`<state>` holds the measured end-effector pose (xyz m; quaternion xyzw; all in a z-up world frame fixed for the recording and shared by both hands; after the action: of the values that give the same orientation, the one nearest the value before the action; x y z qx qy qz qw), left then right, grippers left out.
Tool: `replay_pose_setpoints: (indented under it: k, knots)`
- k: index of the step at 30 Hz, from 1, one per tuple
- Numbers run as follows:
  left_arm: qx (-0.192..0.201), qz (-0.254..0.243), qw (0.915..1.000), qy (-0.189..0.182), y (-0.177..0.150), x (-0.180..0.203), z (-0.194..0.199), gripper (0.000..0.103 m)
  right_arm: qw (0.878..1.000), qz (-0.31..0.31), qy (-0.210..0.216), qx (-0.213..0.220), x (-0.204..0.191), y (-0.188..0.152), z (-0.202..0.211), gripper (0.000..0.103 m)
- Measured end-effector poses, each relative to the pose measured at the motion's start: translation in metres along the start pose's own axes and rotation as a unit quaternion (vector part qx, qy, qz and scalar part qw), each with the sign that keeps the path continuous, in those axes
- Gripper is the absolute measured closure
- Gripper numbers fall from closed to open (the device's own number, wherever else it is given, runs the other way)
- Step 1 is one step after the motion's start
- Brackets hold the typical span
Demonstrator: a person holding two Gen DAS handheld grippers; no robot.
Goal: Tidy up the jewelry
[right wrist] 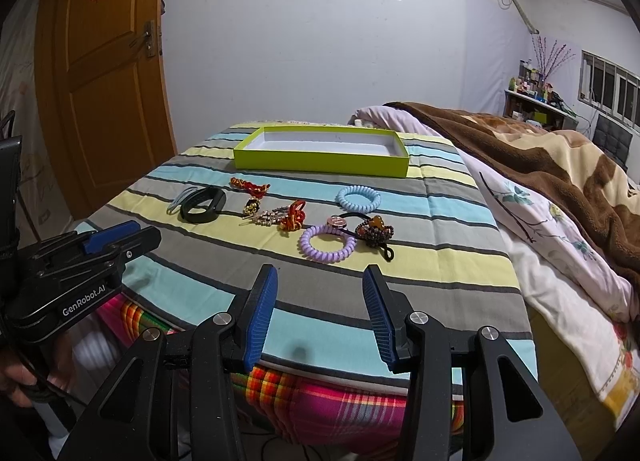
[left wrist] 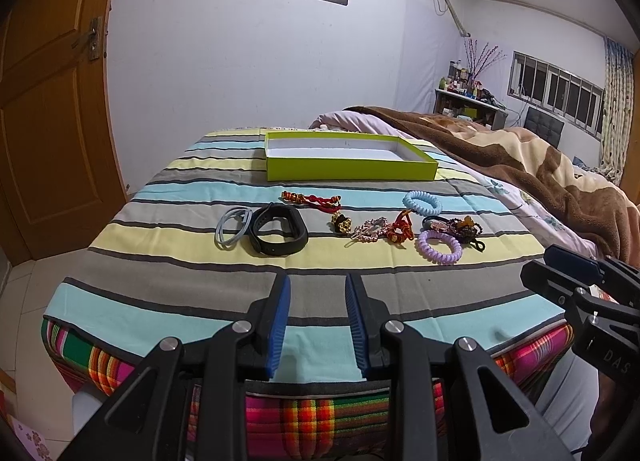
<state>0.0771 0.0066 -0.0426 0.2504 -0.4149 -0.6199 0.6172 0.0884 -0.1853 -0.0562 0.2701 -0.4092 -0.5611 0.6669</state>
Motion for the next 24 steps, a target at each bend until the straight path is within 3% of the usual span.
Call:
replay_pose_setpoints:
  k: [24]
  knots:
    - [0.002, -0.001, 1.0, 0.001, -0.0078, 0.0031, -0.0002, 0.073, 1.0, -0.001, -0.001, 0.004, 0.0009, 0.0037, 0.0004, 0.058]
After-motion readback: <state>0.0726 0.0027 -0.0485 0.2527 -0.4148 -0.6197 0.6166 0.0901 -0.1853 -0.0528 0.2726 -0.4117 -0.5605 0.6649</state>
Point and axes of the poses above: each gripper's, at about its wrist camera, not at the fingertips, and z roughly against the way its jaws point, x to its right, y to its top, the point moved 10 cm from there along -z, roughly the way its jaws point, and after that the axes turned 13 degrees about -y, right-handed, at the moved point
